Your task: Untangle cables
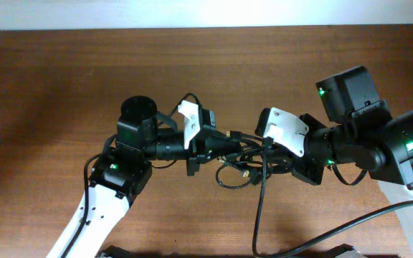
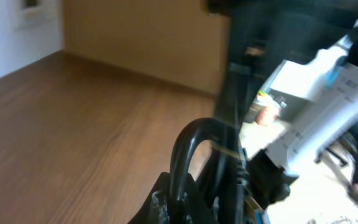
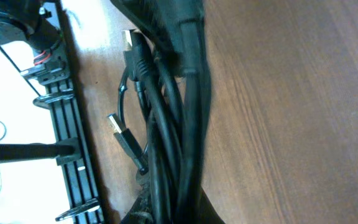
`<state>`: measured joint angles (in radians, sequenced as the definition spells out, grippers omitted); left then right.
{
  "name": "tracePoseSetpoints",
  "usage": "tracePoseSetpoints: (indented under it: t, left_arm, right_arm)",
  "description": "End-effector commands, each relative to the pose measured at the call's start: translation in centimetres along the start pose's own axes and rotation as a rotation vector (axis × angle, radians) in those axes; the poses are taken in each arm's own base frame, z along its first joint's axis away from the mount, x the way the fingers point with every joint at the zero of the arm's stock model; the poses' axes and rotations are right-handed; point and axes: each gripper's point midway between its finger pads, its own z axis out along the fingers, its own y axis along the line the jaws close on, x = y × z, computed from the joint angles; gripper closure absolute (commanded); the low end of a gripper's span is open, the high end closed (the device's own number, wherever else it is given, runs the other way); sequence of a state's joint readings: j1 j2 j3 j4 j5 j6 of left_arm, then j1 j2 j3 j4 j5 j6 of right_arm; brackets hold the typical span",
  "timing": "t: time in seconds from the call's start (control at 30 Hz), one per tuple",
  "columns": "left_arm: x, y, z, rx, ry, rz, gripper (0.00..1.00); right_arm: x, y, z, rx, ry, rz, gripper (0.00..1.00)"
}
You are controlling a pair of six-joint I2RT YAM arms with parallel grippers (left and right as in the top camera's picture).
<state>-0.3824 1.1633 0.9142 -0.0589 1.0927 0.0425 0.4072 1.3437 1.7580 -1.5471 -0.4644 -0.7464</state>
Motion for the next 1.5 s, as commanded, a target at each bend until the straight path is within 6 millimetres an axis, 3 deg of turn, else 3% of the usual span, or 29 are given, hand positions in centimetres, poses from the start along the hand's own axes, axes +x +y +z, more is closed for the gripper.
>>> tracePoseSetpoints:
  t: [0.0, 0.1, 0.27, 0.37, 0.5, 0.6, 0.73, 0.93, 1.3, 1.4, 1.47]
  left_arm:
    - [0.2, 3.7, -0.4, -0.224, -0.009, -0.178, 1.0]
    - [1.2, 5.5, -1.0, -0.34, 0.003, -0.282, 1.0]
    - [2.1, 5.7, -1.1, -0.36, 0.021, -0.351, 1.0]
    - [2.0, 4.3, -0.7, -0.27, 0.031, -0.339, 1.0]
    - [1.1, 0.8, -0.1, -0.058, 0.03, -0.187, 1.0]
    - [1.2, 0.8, -0.1, -0.06, 0.033, -0.192, 1.0]
    - [1.4, 1.5, -0.1, -0.099, 0.038, -0.215, 1.0]
    - [3.5, 6.0, -1.4, -0.397, 0.046, -0.49, 1.0]
    - [3.4, 5.9, -1.4, -0.4, -0.004, -0.708, 1.0]
    - [1.1, 4.5, -0.7, -0.276, -0.029, -0.541, 1.0]
    - [-0.4, 4.0, -0.5, -0.235, -0.066, -0.465, 1.0]
  right_arm:
    - [-1.0, 0.0, -1.1, 0.034, -0.058, 0.004, 0.96]
    - [-2.1, -0.6, -2.6, 0.125, -0.125, 0.031, 0.96]
    - [-1.8, -4.2, -6.1, 0.367, -0.2, 0.273, 0.96]
    - [-0.4, -6.9, -8.2, 0.496, -0.241, 0.485, 0.96]
    - [0.7, -8.1, -8.5, 0.521, -0.238, 0.576, 0.96]
    - [2.4, -9.7, -9.5, 0.621, -0.246, 0.762, 0.96]
    - [3.5, -10.4, -10.2, 0.67, -0.25, 0.854, 0.96]
    - [3.8, -10.5, -10.3, 0.685, -0.257, 0.903, 0.96]
    - [4.1, -10.8, -10.5, 0.7, -0.298, 1.034, 0.95]
    - [4.8, -10.7, -9.7, 0.684, -0.246, 1.039, 0.75]
    - [5.2, -10.7, -9.2, 0.674, -0.216, 1.051, 0.72]
